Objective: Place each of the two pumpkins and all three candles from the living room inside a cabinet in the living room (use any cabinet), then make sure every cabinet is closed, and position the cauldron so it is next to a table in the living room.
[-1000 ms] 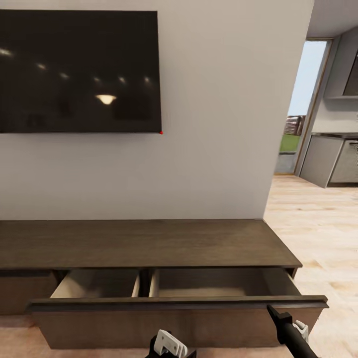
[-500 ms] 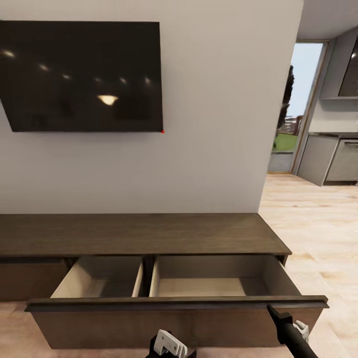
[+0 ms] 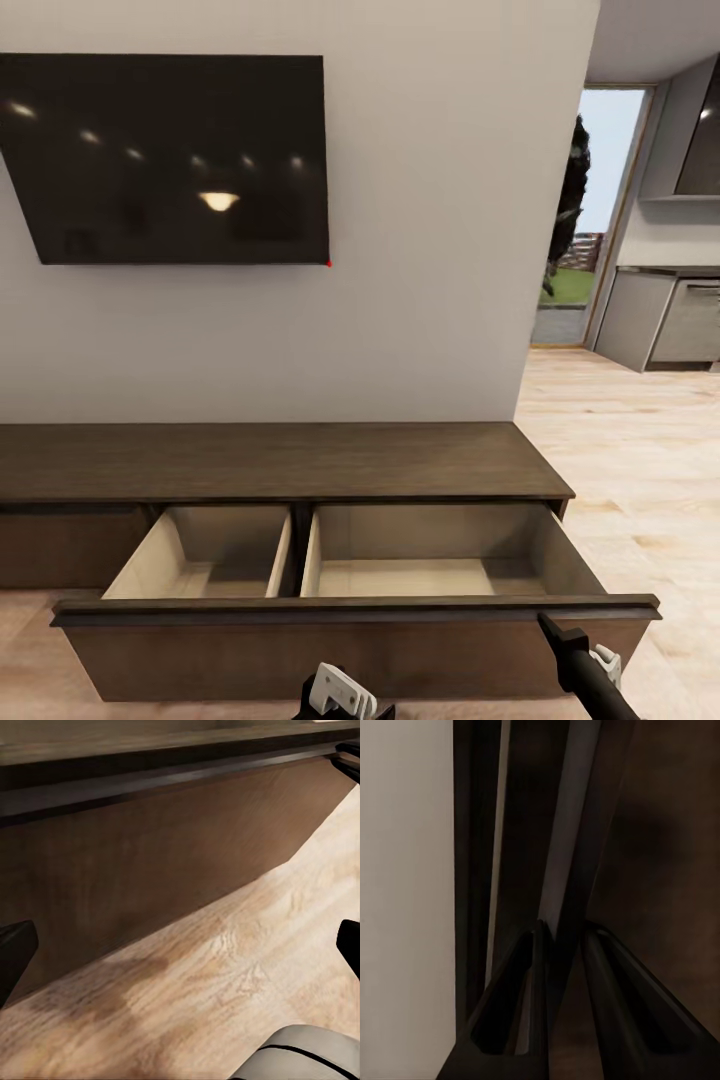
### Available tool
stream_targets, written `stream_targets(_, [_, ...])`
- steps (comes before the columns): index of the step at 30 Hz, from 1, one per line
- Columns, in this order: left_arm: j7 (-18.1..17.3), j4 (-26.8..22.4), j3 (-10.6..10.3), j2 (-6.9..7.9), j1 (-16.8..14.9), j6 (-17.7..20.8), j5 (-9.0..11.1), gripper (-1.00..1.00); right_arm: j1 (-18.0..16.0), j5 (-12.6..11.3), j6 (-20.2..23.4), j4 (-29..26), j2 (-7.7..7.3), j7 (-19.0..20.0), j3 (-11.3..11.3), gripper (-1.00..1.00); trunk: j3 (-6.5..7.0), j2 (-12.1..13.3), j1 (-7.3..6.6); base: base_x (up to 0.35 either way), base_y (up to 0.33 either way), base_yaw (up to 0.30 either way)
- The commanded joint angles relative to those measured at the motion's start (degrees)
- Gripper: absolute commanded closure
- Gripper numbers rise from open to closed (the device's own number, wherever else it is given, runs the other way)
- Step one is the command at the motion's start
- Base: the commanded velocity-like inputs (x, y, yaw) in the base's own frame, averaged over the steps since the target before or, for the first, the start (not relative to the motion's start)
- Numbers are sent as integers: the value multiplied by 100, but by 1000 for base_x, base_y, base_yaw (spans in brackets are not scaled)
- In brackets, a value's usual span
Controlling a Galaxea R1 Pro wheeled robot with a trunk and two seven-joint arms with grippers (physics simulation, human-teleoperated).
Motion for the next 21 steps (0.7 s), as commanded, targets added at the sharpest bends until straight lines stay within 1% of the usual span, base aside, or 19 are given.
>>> stream_targets(1, [-18, -8, 7, -3, 1, 43, 23, -100, -5, -93, 87, -2, -1, 311, 18, 100, -4, -3, -2, -21, 0, 0])
stream_targets(5, [-17, -8, 7, -3, 1, 43, 23, -100, -2, -93, 87, -2, -1, 311, 18, 100, -4, -3, -2, -27, 0, 0])
stream_targets(12, [-13, -8, 7, -3, 1, 43, 23, -100, -5, -93, 87, -2, -1, 311, 18, 100, -4, -3, -2, -154, 0, 0])
stream_targets(21, [-10, -8, 7, -3, 1, 43, 23, -100, -5, -93, 87, -2, -1, 311, 18, 100, -4, -3, -2, -24, 0, 0])
